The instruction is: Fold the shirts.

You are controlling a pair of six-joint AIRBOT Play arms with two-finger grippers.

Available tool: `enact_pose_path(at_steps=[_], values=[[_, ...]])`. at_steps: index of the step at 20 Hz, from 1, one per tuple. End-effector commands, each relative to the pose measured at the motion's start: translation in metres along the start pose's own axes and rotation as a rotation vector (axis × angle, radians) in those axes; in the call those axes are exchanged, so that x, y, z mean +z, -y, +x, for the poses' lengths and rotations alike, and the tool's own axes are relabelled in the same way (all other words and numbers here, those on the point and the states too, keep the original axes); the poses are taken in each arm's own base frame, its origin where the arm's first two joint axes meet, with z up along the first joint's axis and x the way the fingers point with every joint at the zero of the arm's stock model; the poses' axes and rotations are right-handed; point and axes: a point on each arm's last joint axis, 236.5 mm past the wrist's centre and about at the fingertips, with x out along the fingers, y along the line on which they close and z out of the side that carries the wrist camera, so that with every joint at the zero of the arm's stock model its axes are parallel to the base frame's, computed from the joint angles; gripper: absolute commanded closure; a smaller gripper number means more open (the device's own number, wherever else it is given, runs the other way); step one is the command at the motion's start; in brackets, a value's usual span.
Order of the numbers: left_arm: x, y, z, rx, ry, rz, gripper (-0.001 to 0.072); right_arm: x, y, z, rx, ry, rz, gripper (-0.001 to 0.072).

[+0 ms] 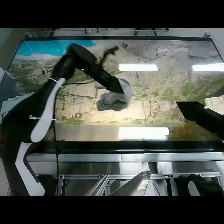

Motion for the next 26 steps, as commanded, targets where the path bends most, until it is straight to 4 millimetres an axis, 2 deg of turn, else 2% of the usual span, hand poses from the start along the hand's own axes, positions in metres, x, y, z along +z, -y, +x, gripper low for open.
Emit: enact_pose_path(at_steps=[1,4,5,7,8,9,10,11,14,15,17,18,19,21,24,26], values=[[-0.020,0.044,0.067,-0.083,-0.122,0.065,0.0687,-0.001,0.000,0.000,0.001,-0.003,0.000,0.0695],[-0.021,0.047,0.070,-0.087,-0.128,0.067,0.0684,-0.001,0.000,0.000,0.002,-0.002,0.000,0.0695],[-0.024,0.046,0.066,-0.092,-0.138,0.060,0.0645,-0.001,0.000,0.000,0.002,-0.003,0.001,0.0694],[-0.028,0.041,0.057,-0.094,-0.151,-0.006,0.0145,-0.004,-0.001,0.000,0.003,-0.015,-0.001,0.0694],[-0.031,0.037,0.050,-0.095,-0.158,-0.048,0.0038,-0.003,0.001,0.001,-0.001,-0.014,-0.007,0.0684],[-0.035,0.031,0.039,-0.099,-0.167,-0.084,0.0038,-0.004,0.006,0.004,-0.015,-0.022,-0.019,0.0501],[-0.040,0.024,0.027,-0.104,-0.178,-0.113,0.0038,-0.005,0.015,0.010,-0.039,-0.038,-0.016,0.0200],[-0.045,0.012,0.013,-0.089,-0.182,-0.161,0.0038,-0.010,0.028,0.019,-0.067,-0.071,0.007,0.0156],[-0.063,-0.027,-0.023,-0.039,-0.133,-0.307,0.0037,-0.049,0.075,0.059,-0.132,-0.287,0.100,0.0155],[-0.070,-0.043,-0.032,-0.025,-0.091,-0.367,0.0036,-0.061,0.083,0.073,-0.123,-0.357,0.110,0.0149],[-0.085,-0.075,-0.040,-0.007,-0.016,-0.488,0.0035,-0.076,0.081,0.104,-0.018,-0.453,0.139,0.0146],[-0.092,-0.086,-0.039,-0.021,0.013,-0.544,0.0033,-0.080,0.078,0.119,0.040,-0.478,0.178,0.0145],[-0.097,-0.095,-0.037,-0.031,0.042,-0.590,-0.0013,-0.082,0.072,0.133,0.107,-0.502,0.235,0.0144],[-0.106,-0.114,-0.028,-0.018,0.068,-0.652,-0.0013,-0.085,0.063,0.156,0.217,-0.530,0.346,0.0148],[-0.111,-0.133,-0.013,-0.011,0.067,-0.688,-0.0013,-0.105,0.061,0.185,0.242,-0.588,0.391,0.0159],[-0.103,-0.141,0.000,-0.002,0.062,-0.670,-0.0013,-0.121,0.057,0.200,0.225,-0.617,0.366,0.0160]])
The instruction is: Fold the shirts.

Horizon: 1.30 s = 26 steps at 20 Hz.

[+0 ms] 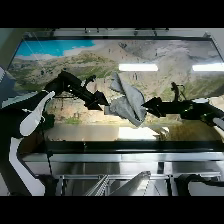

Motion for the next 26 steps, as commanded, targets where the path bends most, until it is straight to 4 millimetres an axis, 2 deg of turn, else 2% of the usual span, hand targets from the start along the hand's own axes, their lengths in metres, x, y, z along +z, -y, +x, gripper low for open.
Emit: enact_pose_path(at_steps=[1,2,3,4,5,7,8,9,11,12,13,15,16,17,19,21,22,23,25,26], values=[[0.019,-0.012,0.019,0.016,0.025,-0.010,-0.0013,-0.001,0.002,0.040,0.016,-0.036,0.002,0.0159],[0.026,-0.008,0.024,0.018,0.025,-0.005,-0.0011,-0.002,0.002,0.046,0.002,-0.037,-0.005,0.0161],[0.032,-0.005,0.028,0.019,0.025,-0.001,-0.0011,-0.004,0.000,0.051,-0.001,-0.042,-0.017,0.0209],[0.037,0.001,0.030,0.019,0.025,0.006,0.0013,-0.006,-0.005,0.053,0.004,-0.050,-0.029,0.0364],[0.041,0.008,0.032,0.019,0.021,0.022,0.0118,-0.007,-0.009,0.054,0.012,-0.057,-0.037,0.0443],[0.044,0.024,0.033,0.015,0.003,0.078,0.0629,-0.009,-0.015,0.053,0.030,-0.071,-0.050,0.0611],[0.046,0.030,0.031,0.020,0.004,0.101,0.0703,-0.009,-0.017,0.053,0.036,-0.074,-0.055,0.0635],[0.048,0.036,0.027,0.016,0.007,0.119,0.0703,-0.008,-0.019,0.052,0.042,-0.070,-0.068,0.0693],[0.048,0.053,0.017,-0.002,-0.004,0.162,0.0694,-0.004,-0.035,0.046,0.082,-0.051,-0.096,0.0695],[0.047,0.064,0.007,-0.007,-0.011,0.191,0.0694,0.001,-0.054,0.037,0.136,-0.031,-0.128,0.0695],[0.045,0.078,-0.007,-0.010,-0.006,0.229,0.0694,0.008,-0.079,0.022,0.209,0.003,-0.157,0.0695],[0.041,0.126,-0.049,-0.016,0.059,0.338,0.0694,0.025,-0.143,-0.032,0.390,0.114,-0.252,0.0695],[0.034,0.157,-0.073,-0.030,0.104,0.398,0.0694,0.028,-0.180,-0.069,0.491,0.186,-0.348,0.0695],[0.023,0.194,-0.103,-0.049,0.166,0.481,0.0693,0.025,-0.221,-0.114,0.594,0.274,-0.471,0.0694],[-0.016,0.261,-0.161,-0.019,0.298,0.664,0.0691,0.001,-0.289,-0.197,0.716,0.456,-0.701,0.0694],[-0.069,0.315,-0.205,0.018,0.413,0.803,0.0689,-0.033,-0.333,-0.249,0.678,0.615,-0.882,0.0694],[-0.092,0.331,-0.218,0.051,0.468,0.874,0.0688,-0.048,-0.346,-0.263,0.607,0.697,-0.958,0.0694],[-0.105,0.337,-0.229,0.109,0.531,0.920,0.0688,-0.054,-0.352,-0.272,0.510,0.777,-1.016,0.0693],[-0.108,0.324,-0.239,0.212,0.611,0.894,0.0687,-0.052,-0.351,-0.286,0.326,0.912,-1.064,0.0693],[-0.104,0.312,-0.236,0.232,0.619,0.861,0.0687,-0.046,-0.346,-0.289,0.267,0.945,-1.057,0.0686]])
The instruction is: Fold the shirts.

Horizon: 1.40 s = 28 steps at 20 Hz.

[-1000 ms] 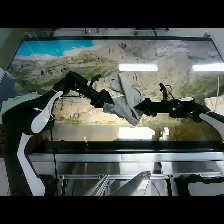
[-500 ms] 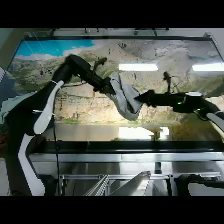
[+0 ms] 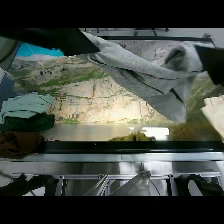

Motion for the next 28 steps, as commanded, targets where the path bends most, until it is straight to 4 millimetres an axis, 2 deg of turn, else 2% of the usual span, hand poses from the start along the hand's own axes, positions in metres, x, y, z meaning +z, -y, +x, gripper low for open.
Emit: enact_pose_path(at_steps=[1,2,3,4,5,6,7,8,9,10,11,13,15,17,18,21,22,23,25,28], values=[[-0.014,-0.012,-0.015,0.149,0.055,0.012,0.0686,0.025,0.007,-0.018,-0.243,0.065,-0.186,0.0631],[-0.025,-0.029,-0.002,0.145,0.033,-0.039,0.0687,0.013,0.024,-0.012,-0.262,0.024,-0.164,0.0563],[-0.039,-0.049,0.015,0.140,0.000,-0.095,0.0687,-0.006,0.044,-0.002,-0.270,-0.032,-0.127,0.0567],[-0.053,-0.071,0.032,0.139,-0.029,-0.144,0.0687,-0.032,0.072,0.009,-0.281,-0.104,-0.069,0.0618],[-0.068,-0.096,0.051,0.143,-0.055,-0.190,0.0687,-0.061,0.104,0.018,-0.307,-0.173,-0.003,0.0632],[-0.084,-0.124,0.068,0.156,-0.073,-0.249,0.0687,-0.097,0.147,0.024,-0.367,-0.240,0.072,0.0625],[-0.097,-0.150,0.083,0.174,-0.077,-0.304,0.0686,-0.130,0.191,0.024,-0.441,-0.287,0.140,0.0557],[-0.115,-0.175,0.098,0.181,-0.091,-0.371,0.0681,-0.167,0.232,0.018,-0.510,-0.340,0.217,0.0426],[-0.132,-0.193,0.104,0.181,-0.123,-0.424,0.0536,-0.196,0.254,0.012,-0.521,-0.389,0.297,0.0414],[-0.148,-0.208,0.106,0.171,-0.153,-0.491,0.0290,-0.217,0.260,0.006,-0.478,-0.432,0.398,0.0414],[-0.161,-0.216,0.104,0.156,-0.187,-0.553,0.0010,-0.226,0.256,-0.002,-0.417,-0.456,0.484,0.0414],[-0.183,-0.225,0.086,0.110,-0.260,-0.652,-0.0013,-0.220,0.247,-0.024,-0.347,-0.458,0.606,0.0415],[-0.199,-0.231,0.066,0.089,-0.287,-0.732,-0.0013,-0.199,0.240,-0.052,-0.317,-0.429,0.690,0.0418],[-0.213,-0.240,0.051,0.103,-0.272,-0.791,-0.0013,-0.202,0.242,-0.093,-0.410,-0.455,0.758,0.0426],[-0.221,-0.244,0.048,0.109,-0.268,-0.819,-0.0013,-0.213,0.242,-0.118,-0.490,-0.485,0.792,0.0426],[-0.244,-0.253,0.053,0.122,-0.268,-0.880,-0.0013,-0.265,0.239,-0.222,-0.894,-0.582,0.929,0.0408],[-0.247,-0.258,0.057,0.123,-0.269,-0.890,-0.0013,-0.282,0.232,-0.254,-1.027,-0.600,0.995,0.0259],[-0.249,-0.260,0.061,0.116,-0.278,-0.895,-0.0013,-0.298,0.221,-0.278,-1.123,-0.615,1.060,0.0176],[-0.249,-0.260,0.070,0.100,-0.301,-0.884,-0.0013,-0.326,0.207,-0.299,-1.213,-0.642,1.136,0.0177],[-0.244,-0.257,0.081,0.090,-0.316,-0.858,-0.0013,-0.358,0.194,-0.296,-1.183,-0.653,1.220,0.0177]])
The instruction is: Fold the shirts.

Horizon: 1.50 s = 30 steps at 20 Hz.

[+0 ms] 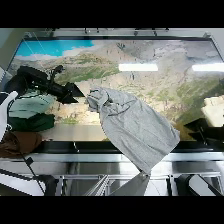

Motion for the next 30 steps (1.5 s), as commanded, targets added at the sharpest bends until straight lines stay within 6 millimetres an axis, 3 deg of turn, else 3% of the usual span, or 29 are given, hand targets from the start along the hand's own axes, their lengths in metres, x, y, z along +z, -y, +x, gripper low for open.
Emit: enact_pose_path(at_steps=[1,3,5,8,11,13,17,21,22,23,24,27,29,30], values=[[0.003,0.005,0.009,0.001,-0.016,0.021,-0.0013,-0.029,0.033,0.021,-0.053,-0.054,0.097,0.0178],[0.006,0.009,0.007,0.002,-0.012,0.037,-0.0013,-0.035,0.027,0.034,-0.002,-0.088,0.109,0.0182],[0.006,0.009,0.007,0.003,-0.010,0.037,-0.0012,-0.040,0.012,0.046,0.060,-0.125,0.094,0.0250],[0.007,0.009,0.007,0.004,-0.007,0.037,-0.0012,-0.041,-0.036,0.067,0.225,-0.147,0.066,0.0255],[0.017,0.008,0.010,0.019,0.033,0.042,-0.0012,-0.036,-0.078,0.076,0.370,-0.125,0.048,0.0541],[0.029,0.010,0.017,0.042,0.081,0.059,-0.0012,-0.032,-0.090,0.076,0.404,-0.106,0.017,0.0681],[0.045,0.012,0.045,0.075,0.128,0.084,-0.0011,-0.031,-0.090,0.075,0.408,-0.101,0.005,0.0694],[0.027,-0.005,0.090,0.068,0.015,0.046,0.0009,-0.031,-0.090,0.075,0.409,-0.097,-0.006,0.0694],[0.024,-0.008,0.096,0.063,-0.001,0.036,0.0180,-0.031,-0.090,0.075,0.410,-0.097,-0.006,0.0694],[0.024,-0.006,0.098,0.047,-0.002,0.026,0.0565,-0.031,-0.090,0.075,0.410,-0.097,-0.007,0.0695],[0.027,-0.001,0.097,0.024,0.010,0.026,0.0698,-0.031,-0.091,0.075,0.414,-0.095,-0.012,0.0694],[0.038,0.024,0.068,-0.029,0.081,0.066,0.0697,-0.030,-0.111,0.063,0.503,-0.082,-0.048,0.0694],[0.041,0.060,0.027,-0.075,0.145,0.144,0.0697,-0.021,-0.145,0.038,0.640,-0.031,-0.091,0.0695],[0.037,0.089,0.000,-0.121,0.177,0.210,0.0696,-0.014,-0.169,0.015,0.730,0.013,-0.131,0.0695]])
